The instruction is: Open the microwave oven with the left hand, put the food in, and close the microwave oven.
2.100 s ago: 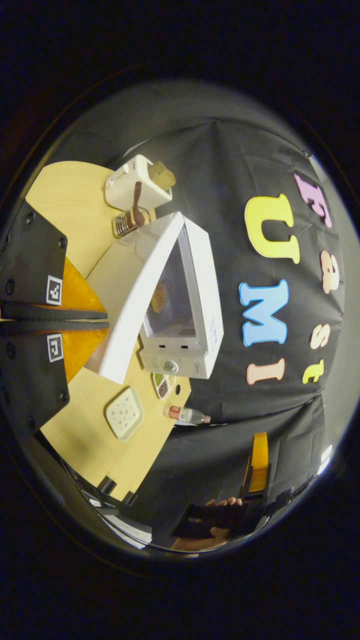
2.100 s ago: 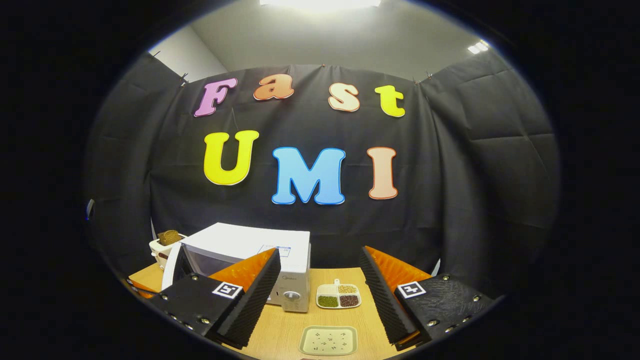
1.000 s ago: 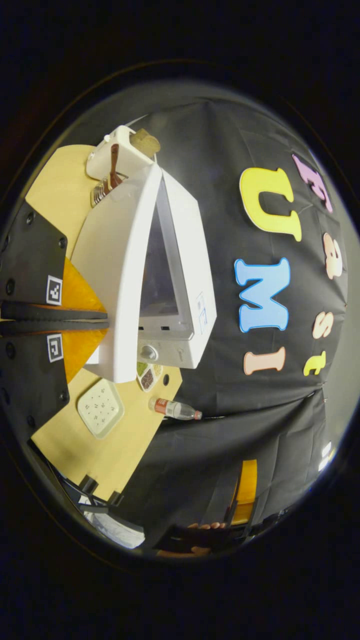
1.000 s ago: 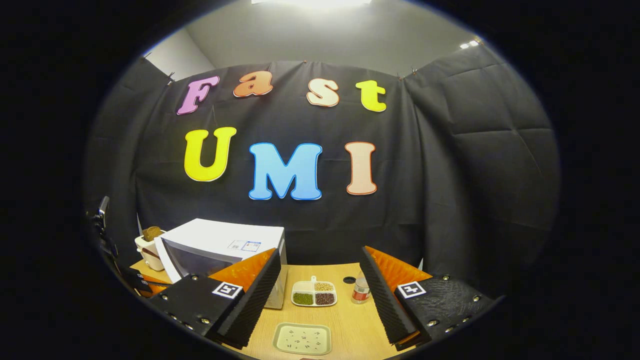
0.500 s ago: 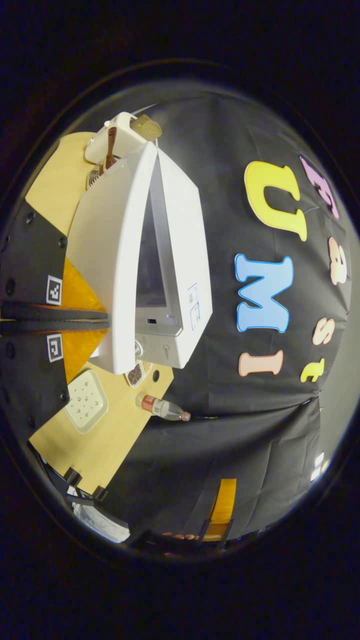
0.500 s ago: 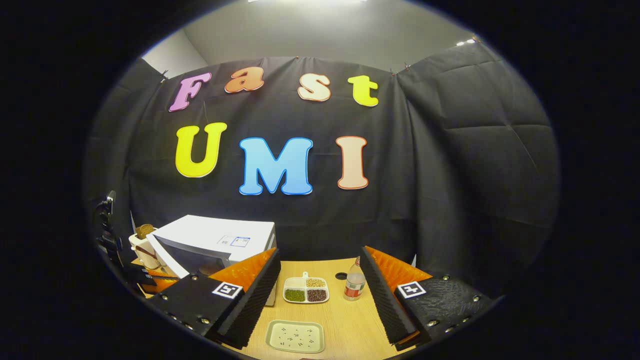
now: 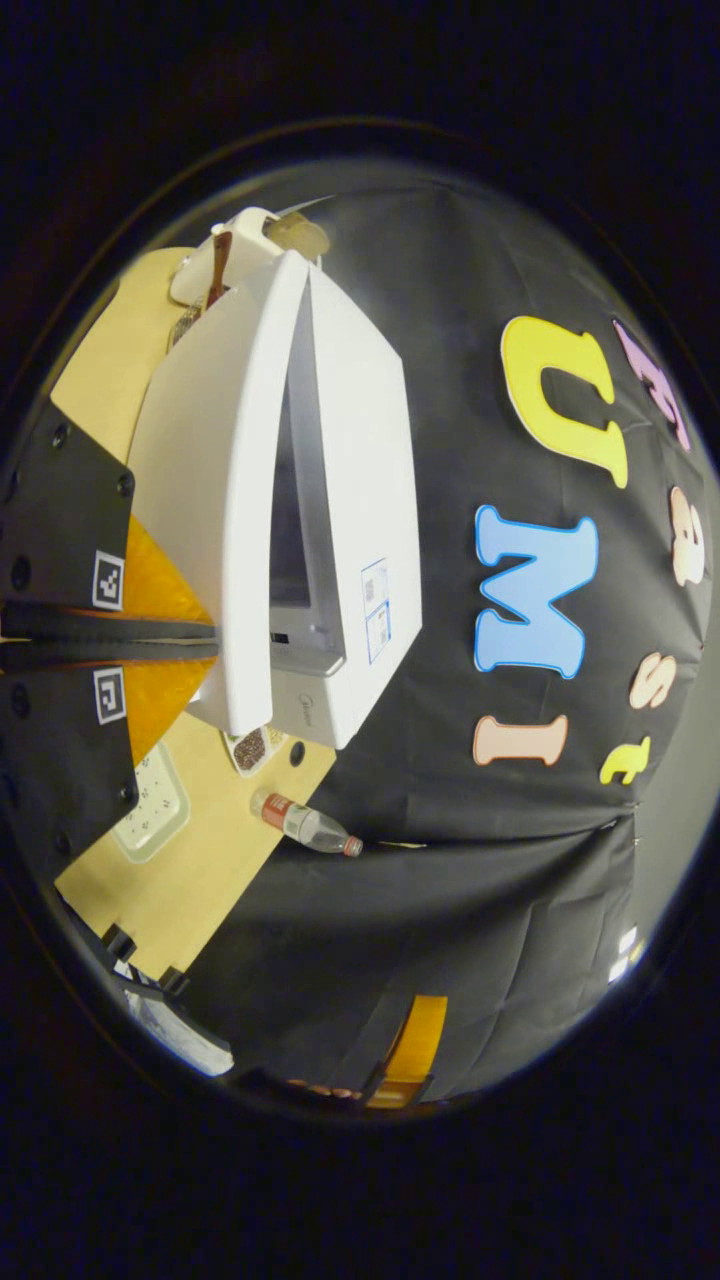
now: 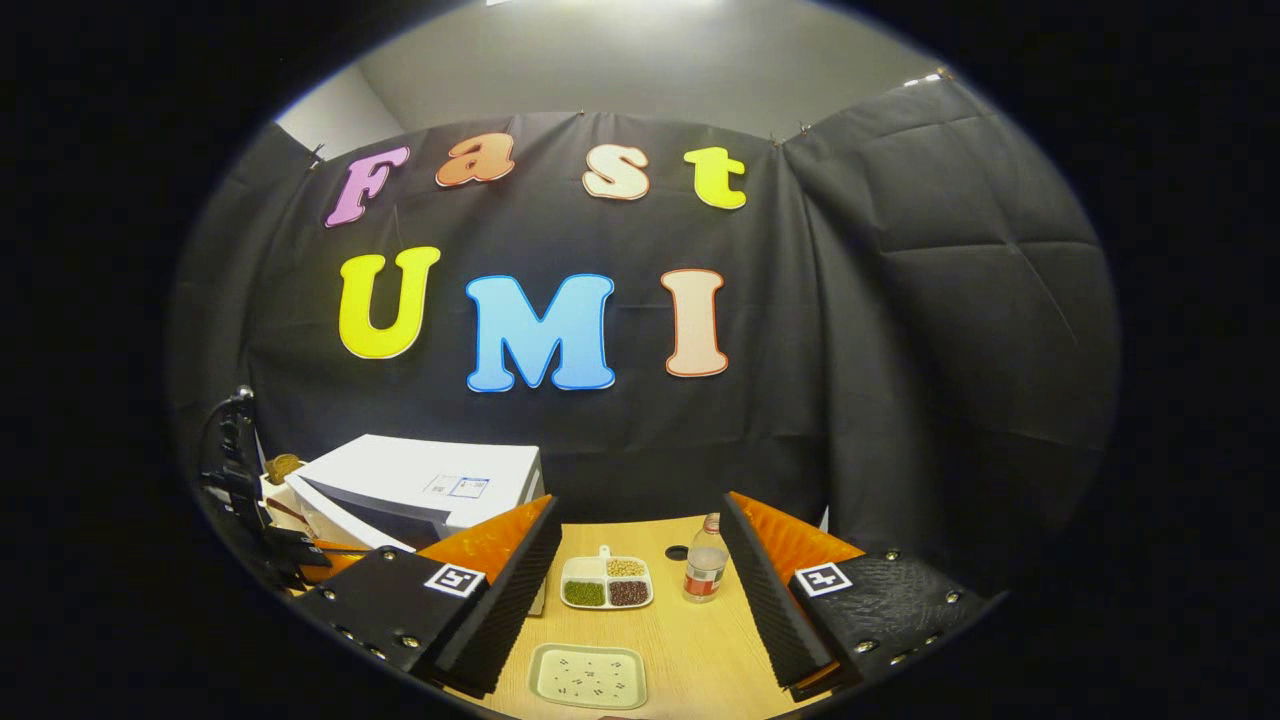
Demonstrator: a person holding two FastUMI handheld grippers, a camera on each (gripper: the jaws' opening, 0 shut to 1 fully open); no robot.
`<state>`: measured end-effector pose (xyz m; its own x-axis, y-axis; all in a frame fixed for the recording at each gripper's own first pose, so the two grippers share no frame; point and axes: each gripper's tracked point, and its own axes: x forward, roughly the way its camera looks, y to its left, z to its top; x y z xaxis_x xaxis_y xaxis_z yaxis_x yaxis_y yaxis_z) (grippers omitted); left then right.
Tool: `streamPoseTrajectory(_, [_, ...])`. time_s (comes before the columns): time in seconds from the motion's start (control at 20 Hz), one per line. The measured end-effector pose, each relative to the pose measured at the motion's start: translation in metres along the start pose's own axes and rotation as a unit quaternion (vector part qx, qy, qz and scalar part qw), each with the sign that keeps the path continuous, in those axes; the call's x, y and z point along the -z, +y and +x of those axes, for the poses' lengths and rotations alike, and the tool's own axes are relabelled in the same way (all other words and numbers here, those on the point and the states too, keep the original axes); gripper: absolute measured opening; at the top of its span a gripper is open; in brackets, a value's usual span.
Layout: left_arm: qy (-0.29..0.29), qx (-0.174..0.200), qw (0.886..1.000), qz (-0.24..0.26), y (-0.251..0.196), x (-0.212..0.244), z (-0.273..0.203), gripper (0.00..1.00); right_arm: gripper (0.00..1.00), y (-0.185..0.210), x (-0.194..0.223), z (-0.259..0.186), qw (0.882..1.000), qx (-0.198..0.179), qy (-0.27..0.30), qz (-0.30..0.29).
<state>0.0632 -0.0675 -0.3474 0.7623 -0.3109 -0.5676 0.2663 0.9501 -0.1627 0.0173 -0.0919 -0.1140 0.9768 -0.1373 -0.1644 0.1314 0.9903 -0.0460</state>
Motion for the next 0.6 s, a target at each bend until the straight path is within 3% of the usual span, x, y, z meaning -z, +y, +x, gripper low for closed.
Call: streamPoseTrajectory(0.6, [-0.011,-0.008,0.999,-0.049,0.004,-0.023,0.043,0.07,0.97,-0.019,-0.002,0.006,1.0,0.017,0.001,-0.001])
